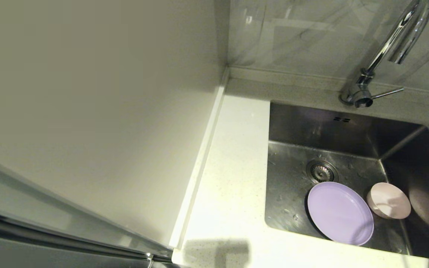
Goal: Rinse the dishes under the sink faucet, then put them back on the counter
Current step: Put a bowl back to the table from the sink
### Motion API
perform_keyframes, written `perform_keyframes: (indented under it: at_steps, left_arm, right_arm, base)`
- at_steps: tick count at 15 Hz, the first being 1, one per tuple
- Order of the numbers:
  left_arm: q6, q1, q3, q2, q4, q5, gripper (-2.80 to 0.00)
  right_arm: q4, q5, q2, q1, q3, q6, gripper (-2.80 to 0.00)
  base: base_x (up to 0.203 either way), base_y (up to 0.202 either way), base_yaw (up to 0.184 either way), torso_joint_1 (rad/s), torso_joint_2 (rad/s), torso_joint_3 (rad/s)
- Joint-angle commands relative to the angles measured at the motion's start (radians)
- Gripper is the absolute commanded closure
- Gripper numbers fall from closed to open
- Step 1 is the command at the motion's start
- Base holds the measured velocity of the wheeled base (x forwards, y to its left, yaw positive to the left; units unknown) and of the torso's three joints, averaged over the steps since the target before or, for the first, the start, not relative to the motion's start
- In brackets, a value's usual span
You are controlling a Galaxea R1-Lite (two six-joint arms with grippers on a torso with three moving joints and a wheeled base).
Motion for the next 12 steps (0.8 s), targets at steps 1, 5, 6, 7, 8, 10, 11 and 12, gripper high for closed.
perform_keyframes:
  at_steps: [1,5,6,7,8,10,11,12]
  left_arm:
    - [0.000,0.000,0.003,0.000,0.000,0.000,0.00]
    - [0.000,0.000,0.003,0.000,0.000,0.000,0.00]
    - [0.000,0.000,0.003,0.000,0.000,0.000,0.00]
    - [0.000,0.000,0.003,0.000,0.000,0.001,0.00]
    - [0.000,0.000,0.003,0.000,0.000,0.000,0.00]
    - [0.000,0.000,0.003,0.000,0.000,0.001,0.00]
    - [0.000,0.000,0.003,0.000,0.000,0.001,0.00]
    - [0.000,0.000,0.003,0.000,0.000,0.001,0.00]
  right_arm:
    - [0.001,0.001,0.005,0.000,0.033,-0.002,0.00]
    - [0.001,0.001,0.035,-0.002,0.025,0.026,0.00]
    - [0.001,0.001,0.042,-0.003,0.024,0.030,0.00]
    - [0.001,0.001,0.050,-0.005,0.024,0.032,0.00]
    - [0.001,0.001,0.056,-0.008,0.024,0.032,0.00]
    - [0.001,0.001,0.070,-0.012,0.021,0.039,0.00]
    - [0.001,0.001,0.079,-0.012,0.012,0.048,0.00]
    - [0.001,0.001,0.088,-0.012,0.000,0.054,0.00]
  base:
    - [0.000,0.000,0.000,0.000,0.00,0.000]
    - [0.000,0.000,0.000,0.000,0.00,0.000]
    - [0.000,0.000,0.000,0.000,0.00,0.000]
    - [0.000,0.000,0.000,0.000,0.00,0.000]
    - [0.000,0.000,0.000,0.000,0.00,0.000]
    - [0.000,0.000,0.000,0.000,0.00,0.000]
    - [0.000,0.000,0.000,0.000,0.00,0.000]
    - [0.000,0.000,0.000,0.000,0.00,0.000]
